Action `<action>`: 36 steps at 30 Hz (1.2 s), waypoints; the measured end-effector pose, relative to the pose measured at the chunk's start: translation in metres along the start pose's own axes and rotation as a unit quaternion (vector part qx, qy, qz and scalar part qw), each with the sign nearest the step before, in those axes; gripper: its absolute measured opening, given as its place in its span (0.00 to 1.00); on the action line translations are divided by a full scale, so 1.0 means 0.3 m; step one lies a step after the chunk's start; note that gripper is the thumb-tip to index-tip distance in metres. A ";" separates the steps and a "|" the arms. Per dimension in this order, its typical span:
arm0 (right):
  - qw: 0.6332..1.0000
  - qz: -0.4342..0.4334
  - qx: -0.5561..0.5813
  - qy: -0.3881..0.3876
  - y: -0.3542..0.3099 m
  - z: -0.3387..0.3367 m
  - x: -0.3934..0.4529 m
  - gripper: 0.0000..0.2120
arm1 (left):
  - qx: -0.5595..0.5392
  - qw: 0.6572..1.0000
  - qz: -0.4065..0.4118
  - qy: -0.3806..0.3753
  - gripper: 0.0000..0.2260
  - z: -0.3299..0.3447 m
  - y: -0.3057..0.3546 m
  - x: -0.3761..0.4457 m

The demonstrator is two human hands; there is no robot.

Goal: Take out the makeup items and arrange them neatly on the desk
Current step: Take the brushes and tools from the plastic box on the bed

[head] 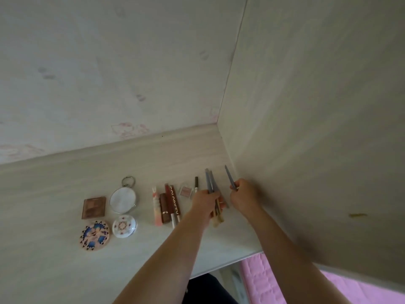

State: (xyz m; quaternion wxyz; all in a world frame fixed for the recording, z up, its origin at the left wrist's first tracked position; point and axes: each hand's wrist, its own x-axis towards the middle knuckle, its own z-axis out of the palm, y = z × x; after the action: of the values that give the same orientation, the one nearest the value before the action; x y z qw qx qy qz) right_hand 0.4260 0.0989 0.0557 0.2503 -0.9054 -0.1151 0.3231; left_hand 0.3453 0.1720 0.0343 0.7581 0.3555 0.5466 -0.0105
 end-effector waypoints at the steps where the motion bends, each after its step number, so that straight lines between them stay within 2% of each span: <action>1: 1.000 0.003 -0.021 0.008 -0.004 -0.002 0.018 0.09 | -0.004 1.000 -0.007 0.002 0.04 0.007 0.007 0.018; 11: 0.998 0.016 -0.052 0.012 -0.003 0.032 0.107 0.08 | 0.065 0.996 -0.019 0.052 0.02 0.120 0.037 0.143; 14: 0.999 0.018 -0.051 0.007 0.014 0.047 0.117 0.07 | 0.094 0.993 -0.028 0.063 0.04 0.124 0.037 0.168; 21: 0.996 0.029 -0.075 -0.032 0.029 0.053 0.128 0.11 | 0.278 0.953 0.015 0.117 0.11 0.116 0.040 0.159; 29: 0.998 0.047 0.000 0.038 0.014 0.065 0.133 0.10 | 0.242 0.963 0.017 0.116 0.08 0.114 0.030 0.170; 36: 0.999 0.034 0.014 0.026 0.024 0.050 0.112 0.15 | 0.236 0.968 0.020 0.088 0.07 0.110 0.037 0.152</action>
State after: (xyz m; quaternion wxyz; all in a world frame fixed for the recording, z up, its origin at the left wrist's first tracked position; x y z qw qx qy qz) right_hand 0.4424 0.1108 0.0242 0.2547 -0.9132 -0.0729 0.3098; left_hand 0.3952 0.1793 0.0070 0.6022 0.5344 0.5857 -0.0928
